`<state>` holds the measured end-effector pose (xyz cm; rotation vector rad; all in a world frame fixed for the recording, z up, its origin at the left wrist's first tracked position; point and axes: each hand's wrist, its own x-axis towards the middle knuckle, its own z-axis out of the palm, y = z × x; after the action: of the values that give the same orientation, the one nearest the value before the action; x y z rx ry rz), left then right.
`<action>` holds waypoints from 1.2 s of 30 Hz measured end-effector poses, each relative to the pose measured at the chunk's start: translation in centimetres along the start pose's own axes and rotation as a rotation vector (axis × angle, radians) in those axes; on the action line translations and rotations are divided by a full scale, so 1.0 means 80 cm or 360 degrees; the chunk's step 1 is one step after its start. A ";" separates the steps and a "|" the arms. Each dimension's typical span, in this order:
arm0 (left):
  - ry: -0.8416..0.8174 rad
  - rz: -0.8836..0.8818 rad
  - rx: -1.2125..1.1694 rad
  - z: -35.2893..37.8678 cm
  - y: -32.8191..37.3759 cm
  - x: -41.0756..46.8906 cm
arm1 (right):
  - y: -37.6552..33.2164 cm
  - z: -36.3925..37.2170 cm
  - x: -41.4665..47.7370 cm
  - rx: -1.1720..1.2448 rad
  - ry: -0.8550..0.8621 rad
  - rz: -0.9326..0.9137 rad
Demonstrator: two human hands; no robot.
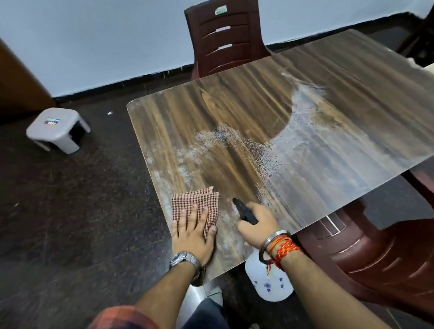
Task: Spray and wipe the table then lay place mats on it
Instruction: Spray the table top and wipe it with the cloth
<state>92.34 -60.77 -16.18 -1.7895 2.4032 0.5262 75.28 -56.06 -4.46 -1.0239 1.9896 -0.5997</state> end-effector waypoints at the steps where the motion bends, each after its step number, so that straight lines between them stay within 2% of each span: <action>1: 0.0020 -0.0040 -0.0020 -0.003 0.001 0.006 | -0.002 0.007 0.003 -0.0027 -0.0012 0.0001; 9: 0.0135 -0.0405 -0.0157 -0.022 -0.003 0.077 | -0.034 0.015 0.046 0.0000 0.0010 0.0053; 13: 0.0158 -0.0518 -0.0186 -0.045 -0.017 0.139 | -0.047 0.005 0.084 -0.0005 -0.0078 0.0055; 19: 0.0146 -0.0552 -0.0152 -0.074 -0.041 0.229 | -0.044 -0.017 0.117 -0.0062 -0.0073 -0.0064; 23: 0.0111 -0.0427 -0.0085 -0.085 -0.023 0.268 | -0.029 -0.029 0.122 0.0001 -0.0006 -0.0072; 27: 0.0042 -0.0003 0.0051 -0.063 0.021 0.239 | -0.016 -0.042 0.123 -0.0017 -0.0015 -0.0117; 29: 0.0032 0.0042 0.0009 -0.049 0.038 0.206 | -0.014 -0.043 0.122 -0.0014 -0.0047 -0.0133; 36: 0.0170 -0.0630 -0.0240 -0.010 0.040 0.064 | -0.007 -0.047 0.082 -0.0124 -0.0254 -0.0344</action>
<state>87.88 -64.90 -16.17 -2.3334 2.0295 0.5882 70.09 -61.63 -4.85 -1.3049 1.7882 -0.5403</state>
